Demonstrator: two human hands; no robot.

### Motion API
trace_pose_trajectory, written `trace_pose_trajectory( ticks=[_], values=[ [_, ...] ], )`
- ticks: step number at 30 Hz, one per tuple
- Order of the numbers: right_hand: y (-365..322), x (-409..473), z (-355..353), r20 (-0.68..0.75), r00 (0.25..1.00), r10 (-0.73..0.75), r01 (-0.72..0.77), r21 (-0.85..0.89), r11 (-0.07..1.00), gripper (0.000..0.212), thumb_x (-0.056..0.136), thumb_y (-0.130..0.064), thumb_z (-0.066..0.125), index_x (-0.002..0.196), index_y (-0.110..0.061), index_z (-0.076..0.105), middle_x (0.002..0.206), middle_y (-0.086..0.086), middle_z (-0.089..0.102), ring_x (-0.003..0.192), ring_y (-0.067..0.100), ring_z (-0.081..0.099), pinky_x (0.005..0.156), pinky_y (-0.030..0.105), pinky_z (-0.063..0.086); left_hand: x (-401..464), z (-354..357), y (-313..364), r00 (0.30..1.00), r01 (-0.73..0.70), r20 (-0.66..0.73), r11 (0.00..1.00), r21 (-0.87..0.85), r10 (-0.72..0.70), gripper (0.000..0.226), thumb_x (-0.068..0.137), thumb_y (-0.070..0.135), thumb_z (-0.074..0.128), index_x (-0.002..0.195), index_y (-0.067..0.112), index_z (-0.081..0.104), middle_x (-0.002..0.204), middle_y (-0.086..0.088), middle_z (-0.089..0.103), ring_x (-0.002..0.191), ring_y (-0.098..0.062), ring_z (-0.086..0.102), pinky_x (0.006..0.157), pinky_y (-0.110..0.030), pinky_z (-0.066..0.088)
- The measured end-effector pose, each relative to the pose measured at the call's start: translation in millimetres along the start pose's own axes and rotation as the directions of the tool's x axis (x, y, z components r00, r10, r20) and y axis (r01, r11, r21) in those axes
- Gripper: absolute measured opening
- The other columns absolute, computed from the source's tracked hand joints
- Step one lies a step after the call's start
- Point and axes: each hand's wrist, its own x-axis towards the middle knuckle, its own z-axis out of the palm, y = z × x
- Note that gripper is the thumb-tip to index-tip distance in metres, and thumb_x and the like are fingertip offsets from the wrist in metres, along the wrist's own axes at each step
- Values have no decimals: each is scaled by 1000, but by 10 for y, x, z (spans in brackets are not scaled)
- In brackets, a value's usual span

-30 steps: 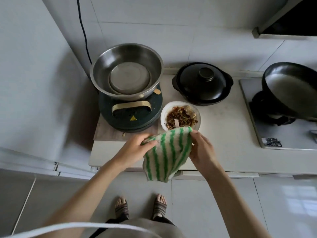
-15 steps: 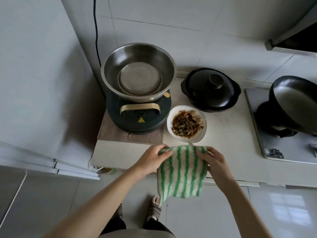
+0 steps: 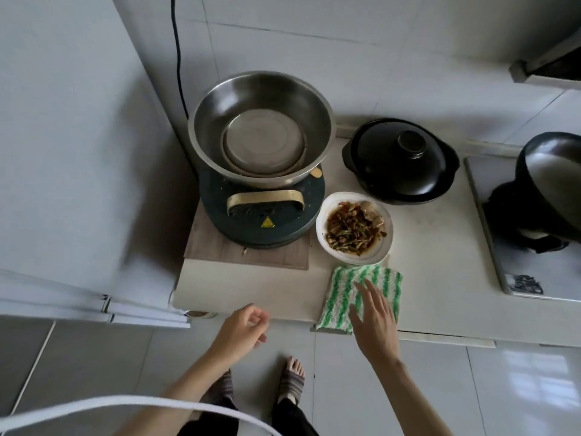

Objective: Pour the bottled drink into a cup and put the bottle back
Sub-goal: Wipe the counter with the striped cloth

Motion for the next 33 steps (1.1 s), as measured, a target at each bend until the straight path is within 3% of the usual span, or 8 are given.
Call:
trace_pose_trajectory(
  ticks=[4,9,13,16,20,23,27,33],
  values=[
    [46,149,205,80,995,58,-44,-164,985,72,98,-62,18,161,-28,12,168,-1,4,156,26,3,124,49,-6,-227,-273,-445,993,70,-95,996,-55,-76,10,93,13,62,84,14,67,72,-4,73,58,-18,69,61,-34,55],
    [-57,232,408,88,980,176,-156,-199,967,73,97,-66,12,161,-32,1,168,-5,-9,155,23,-11,122,58,-10,-247,-685,-759,912,18,-409,1000,-10,-20,14,93,10,61,87,24,60,69,2,72,60,-16,69,63,-35,58],
    [-94,221,496,78,974,213,-190,-233,954,72,98,-65,12,160,-31,-4,168,-5,-13,154,20,-17,122,56,-12,-92,-1020,-797,835,20,-550,1000,14,-9,22,95,15,53,116,11,52,119,-16,62,96,-27,59,86,-35,43],
    [-149,219,522,75,967,245,-221,-238,946,71,99,-63,9,160,-31,-8,167,-5,-15,154,19,-17,122,54,-14,74,-1123,-777,890,18,-453,989,148,51,53,95,3,52,146,1,36,144,-11,50,123,-23,53,96,-31,38],
    [-182,193,528,90,958,271,-244,-235,941,69,98,-60,4,159,-30,-10,168,-3,-16,154,20,-16,123,54,-8,103,-1022,-871,927,21,-365,961,275,84,74,91,7,61,155,6,23,157,-12,40,140,-28,44,107,-34,37],
    [-223,138,533,94,963,251,-225,-230,947,70,97,-60,2,159,-28,-10,168,-2,-15,154,21,-15,124,54,-5,92,-1041,-844,913,-3,-389,952,307,128,73,90,4,60,154,7,26,148,-15,50,128,-34,55,93,-35,44],
    [-486,-43,698,84,979,184,-160,-232,960,69,100,-57,5,160,-24,-4,168,1,-12,155,24,-12,124,54,-1,94,-1061,-848,913,-25,-379,949,314,150,74,86,-1,55,153,15,28,123,-21,66,82,-34,66,70,-34,46],
    [-1284,-213,1092,101,994,49,-28,-197,980,66,103,-53,15,161,-22,13,169,3,4,156,25,-4,124,55,4,163,-1038,-1034,919,-26,-374,965,260,126,81,89,1,52,158,18,16,155,-12,43,114,-33,61,89,-39,49]
  ],
)
